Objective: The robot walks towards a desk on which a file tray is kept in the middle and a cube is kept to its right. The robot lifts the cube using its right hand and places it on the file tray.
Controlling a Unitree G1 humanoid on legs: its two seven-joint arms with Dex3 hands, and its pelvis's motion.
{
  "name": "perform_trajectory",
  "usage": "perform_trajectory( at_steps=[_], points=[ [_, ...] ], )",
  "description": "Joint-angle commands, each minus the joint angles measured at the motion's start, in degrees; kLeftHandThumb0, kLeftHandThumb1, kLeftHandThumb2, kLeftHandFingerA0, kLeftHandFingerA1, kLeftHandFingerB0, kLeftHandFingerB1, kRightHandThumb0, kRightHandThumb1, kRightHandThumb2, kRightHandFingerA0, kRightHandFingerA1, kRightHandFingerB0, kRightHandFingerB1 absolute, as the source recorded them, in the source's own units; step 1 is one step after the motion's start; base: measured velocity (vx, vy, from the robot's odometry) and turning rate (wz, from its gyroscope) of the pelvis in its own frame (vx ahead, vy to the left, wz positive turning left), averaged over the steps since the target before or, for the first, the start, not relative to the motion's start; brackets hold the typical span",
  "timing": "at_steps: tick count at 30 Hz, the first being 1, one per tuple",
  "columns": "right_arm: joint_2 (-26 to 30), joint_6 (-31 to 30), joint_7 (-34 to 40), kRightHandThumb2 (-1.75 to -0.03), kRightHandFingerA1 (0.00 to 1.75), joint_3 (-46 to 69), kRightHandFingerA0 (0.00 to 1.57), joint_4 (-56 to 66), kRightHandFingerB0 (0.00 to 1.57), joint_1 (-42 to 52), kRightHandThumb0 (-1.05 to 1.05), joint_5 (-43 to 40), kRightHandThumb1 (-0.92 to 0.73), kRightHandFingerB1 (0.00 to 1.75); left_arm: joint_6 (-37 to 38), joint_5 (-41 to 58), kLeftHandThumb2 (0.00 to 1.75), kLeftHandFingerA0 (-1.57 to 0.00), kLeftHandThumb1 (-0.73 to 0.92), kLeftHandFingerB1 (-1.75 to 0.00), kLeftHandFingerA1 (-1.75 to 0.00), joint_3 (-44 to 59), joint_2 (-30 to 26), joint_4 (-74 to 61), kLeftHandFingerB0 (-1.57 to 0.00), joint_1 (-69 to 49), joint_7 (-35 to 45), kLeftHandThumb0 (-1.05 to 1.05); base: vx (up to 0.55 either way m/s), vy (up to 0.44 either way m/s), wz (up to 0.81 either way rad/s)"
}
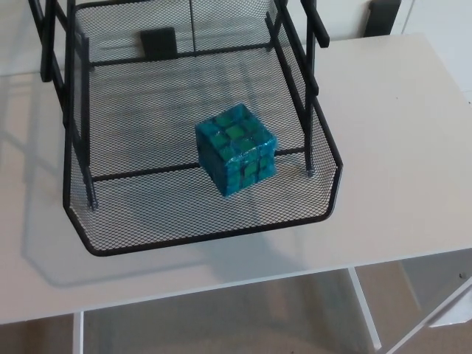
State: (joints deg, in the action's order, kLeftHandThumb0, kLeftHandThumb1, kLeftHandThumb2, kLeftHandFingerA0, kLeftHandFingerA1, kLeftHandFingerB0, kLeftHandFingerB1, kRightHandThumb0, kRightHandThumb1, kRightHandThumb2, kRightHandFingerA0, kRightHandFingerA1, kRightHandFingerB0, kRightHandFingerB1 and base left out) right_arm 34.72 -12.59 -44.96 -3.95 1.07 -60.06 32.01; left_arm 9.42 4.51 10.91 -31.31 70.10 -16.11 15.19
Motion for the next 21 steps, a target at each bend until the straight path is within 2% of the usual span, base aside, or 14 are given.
perform_trajectory(
  at_steps=[1, 3, 4, 6, 7, 10, 11, 12, 16, 17, 18, 19, 20, 21],
  points=[
    [15.43, -8.23, -11.47, -0.61, 0.51, 41.64, 0.17, 5.97, 0.07, 20.85, -0.61, -13.79, -0.59, 0.26, 2.43, -1.33, 0.65, -0.45, 0.86, -0.45, -0.59, -0.02, -1.55, -0.34, -0.42, -1.54, -0.95, -0.66, 0.00, 0.000, 0.00],
    [15.59, -11.52, -12.54, -0.61, 0.51, 47.65, 0.17, 6.52, 0.07, 24.95, -0.61, -12.67, -0.59, 0.26, 2.78, -1.84, 0.65, -0.45, 0.86, -0.45, -0.59, -0.48, -1.44, -0.32, -0.42, -1.42, -1.39, -0.66, 0.00, 0.000, 0.00],
    [10.59, -13.74, -12.21, -0.60, 0.50, 61.30, 0.08, 10.11, 0.07, 35.01, -0.58, -10.33, -0.61, 0.24, 2.39, -1.18, 0.65, -0.47, 0.84, -0.45, -0.61, 0.15, -1.26, 0.24, -0.41, -0.80, -1.27, -0.65, 0.00, 0.000, 0.00],
    [7.09, -12.67, -9.78, -0.61, 0.43, 70.59, 0.14, 8.29, 0.06, 43.87, -0.59, -10.70, -0.62, 0.25, 2.02, -1.05, 0.65, -0.47, 0.85, -0.46, -0.61, 0.23, -1.46, -0.04, -0.41, -0.34, -1.07, -0.64, 0.00, 0.000, 0.00],
    [5.03, -10.16, -6.27, -0.98, 0.51, 73.58, 0.00, 6.20, 0.00, 47.86, -0.37, -11.42, -0.42, 0.51, 2.18, -1.29, 0.65, -0.47, 0.85, -0.46, -0.60, 0.02, -1.54, -0.03, -0.42, -0.33, -1.17, -0.65, 0.00, 0.000, 0.00],
    [0.47, -8.84, 1.40, -0.99, 0.51, 78.73, 0.00, 2.28, 0.00, 55.62, -0.37, -12.56, -0.44, 0.51, 1.81, -1.38, 0.66, -0.47, 0.85, -0.45, -0.57, -0.10, -1.42, -0.06, -0.42, 0.58, -1.46, -0.64, 0.00, 0.000, 0.00],
    [-2.17, -7.66, 4.49, -0.61, 0.45, 79.98, 0.17, 1.95, 0.09, 59.23, -0.59, -12.53, -0.66, 0.27, 1.77, -1.51, 0.66, -0.46, 0.86, -0.45, -0.57, -0.22, -1.54, -0.68, -0.42, 0.41, -1.64, -0.65, 0.00, 0.000, 0.00],
    [-4.47, -8.83, 7.09, -0.61, 0.45, 81.43, 0.17, 1.23, 0.11, 60.56, -0.56, -13.30, -0.65, 0.29, 1.70, -1.44, 0.66, -0.46, 0.86, -0.44, -0.57, -0.15, -1.67, -0.59, -0.40, 0.58, -1.47, -0.65, 0.00, 0.000, 0.00],
    [-14.99, -8.47, 18.06, -0.59, 0.70, 87.91, 0.33, -8.22, 0.16, 66.33, -0.37, -23.78, -0.64, 0.33, 1.93, -0.85, 0.65, -0.49, 0.85, -0.44, -0.59, 0.35, -1.87, -0.67, -0.39, 0.93, -0.70, -0.67, 0.00, 0.000, 0.00],
    [-16.50, -8.18, 20.33, -0.80, 0.83, 89.11, 0.57, -11.03, 0.14, 66.90, -0.43, -25.99, -0.52, 0.44, 1.99, -0.57, 1.03, -0.43, 0.66, -0.55, -0.64, 0.62, -1.74, -0.25, -0.31, 1.14, -0.58, -0.67, 0.00, 0.000, 0.00],
    [-17.67, -7.55, 22.85, -0.59, 0.85, 89.09, 0.47, -13.38, 0.19, 67.49, -0.38, -26.76, -0.64, 0.34, 1.97, -0.57, 1.04, -0.44, 0.66, -0.54, -0.65, 0.64, -1.63, 0.15, -0.31, 1.35, -0.66, -0.66, 0.00, 0.000, 0.00],
    [-19.92, -5.05, 26.85, -0.59, 0.86, 88.27, 0.56, -15.43, 0.23, 68.32, -0.39, -27.23, -0.62, 0.35, 2.08, -0.76, 0.65, -0.48, 0.85, -0.42, -0.56, 0.51, -1.64, 0.59, -0.35, 1.56, -0.84, -0.66, 0.00, 0.000, 0.00],
    [-22.03, -4.25, 30.21, -0.60, 1.13, 88.36, 0.65, -16.69, 0.20, 68.00, -0.35, -27.99, -0.67, 0.30, 2.12, -0.59, 0.65, -0.48, 0.85, -0.41, -0.55, 0.69, -1.88, 0.49, -0.34, 1.48, -0.62, -0.66, 0.00, 0.000, 0.00],
    [-23.15, -4.87, 31.42, -0.61, 1.19, 89.02, 0.59, -17.70, 0.17, 67.72, -0.36, -29.00, -0.69, 0.30, 2.13, -0.43, 0.65, -0.48, 0.85, -0.42, -0.55, 0.83, -1.99, 0.33, -0.35, 1.37, -0.51, -0.66, 0.00, 0.000, 0.00]
  ],
)
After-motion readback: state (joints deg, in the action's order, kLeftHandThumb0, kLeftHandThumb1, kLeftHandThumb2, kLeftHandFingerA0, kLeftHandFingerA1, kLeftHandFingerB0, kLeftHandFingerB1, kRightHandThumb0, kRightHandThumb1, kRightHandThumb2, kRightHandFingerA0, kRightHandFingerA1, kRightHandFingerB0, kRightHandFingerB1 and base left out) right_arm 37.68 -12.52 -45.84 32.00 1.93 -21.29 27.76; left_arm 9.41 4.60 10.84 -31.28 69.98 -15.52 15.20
